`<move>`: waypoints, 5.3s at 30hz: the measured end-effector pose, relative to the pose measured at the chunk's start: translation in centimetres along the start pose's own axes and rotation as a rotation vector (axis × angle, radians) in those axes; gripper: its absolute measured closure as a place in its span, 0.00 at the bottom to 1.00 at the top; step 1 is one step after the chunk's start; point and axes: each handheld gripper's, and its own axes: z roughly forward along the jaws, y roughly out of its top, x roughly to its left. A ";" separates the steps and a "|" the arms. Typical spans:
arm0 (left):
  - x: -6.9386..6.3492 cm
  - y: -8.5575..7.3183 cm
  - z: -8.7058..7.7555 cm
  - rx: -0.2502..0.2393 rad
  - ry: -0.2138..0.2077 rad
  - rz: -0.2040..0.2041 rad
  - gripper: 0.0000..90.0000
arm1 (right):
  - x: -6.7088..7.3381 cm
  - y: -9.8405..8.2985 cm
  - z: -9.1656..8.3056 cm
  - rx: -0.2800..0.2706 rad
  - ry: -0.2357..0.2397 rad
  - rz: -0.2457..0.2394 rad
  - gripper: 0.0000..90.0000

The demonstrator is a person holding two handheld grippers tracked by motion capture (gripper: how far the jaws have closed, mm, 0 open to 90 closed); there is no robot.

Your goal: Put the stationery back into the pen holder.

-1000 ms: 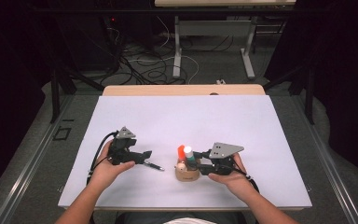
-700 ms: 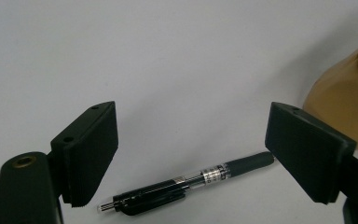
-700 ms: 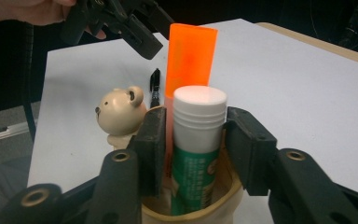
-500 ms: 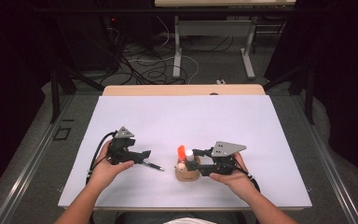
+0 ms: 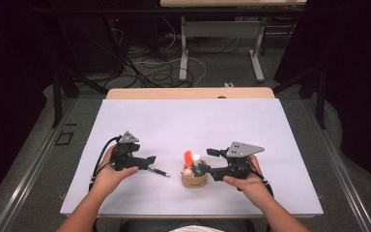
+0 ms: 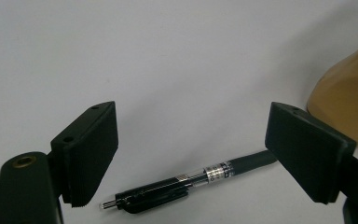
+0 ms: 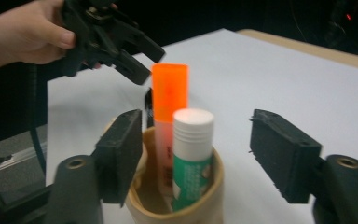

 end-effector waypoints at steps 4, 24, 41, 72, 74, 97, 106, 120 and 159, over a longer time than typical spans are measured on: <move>0.1 0.0 0.0 0.001 0.000 0.002 0.20 | -0.4 0.4 -0.6 0.042 -0.051 0.004 0.29; -1.1 0.3 0.5 0.079 0.018 0.171 0.26 | -3.6 -0.6 -2.5 0.092 -0.325 0.168 0.17; -2.8 2.4 -0.4 0.251 0.016 0.516 0.40 | -4.5 -1.2 -3.1 0.093 -0.347 0.246 0.17; -6.0 0.9 3.0 0.481 -0.041 1.032 0.63 | -4.8 -1.5 -3.1 0.092 -0.331 0.268 0.18; -6.2 0.8 3.1 0.486 -0.040 1.054 0.64 | -4.8 -1.5 -3.1 0.094 -0.329 0.270 0.18; -5.0 0.4 4.2 0.547 -0.042 1.107 0.74 | -4.8 -1.5 -3.0 0.101 -0.328 0.269 0.18; -5.3 0.0 4.2 0.561 -0.068 1.149 0.83 | -4.8 -1.6 -3.0 0.103 -0.327 0.266 0.18; -5.3 0.0 4.1 0.554 -0.076 1.209 0.88 | -4.8 -1.7 -2.9 0.109 -0.323 0.270 0.18; -3.4 3.6 2.0 0.329 -0.015 0.764 0.88 | -4.6 -1.5 -2.8 0.093 -0.321 0.269 0.17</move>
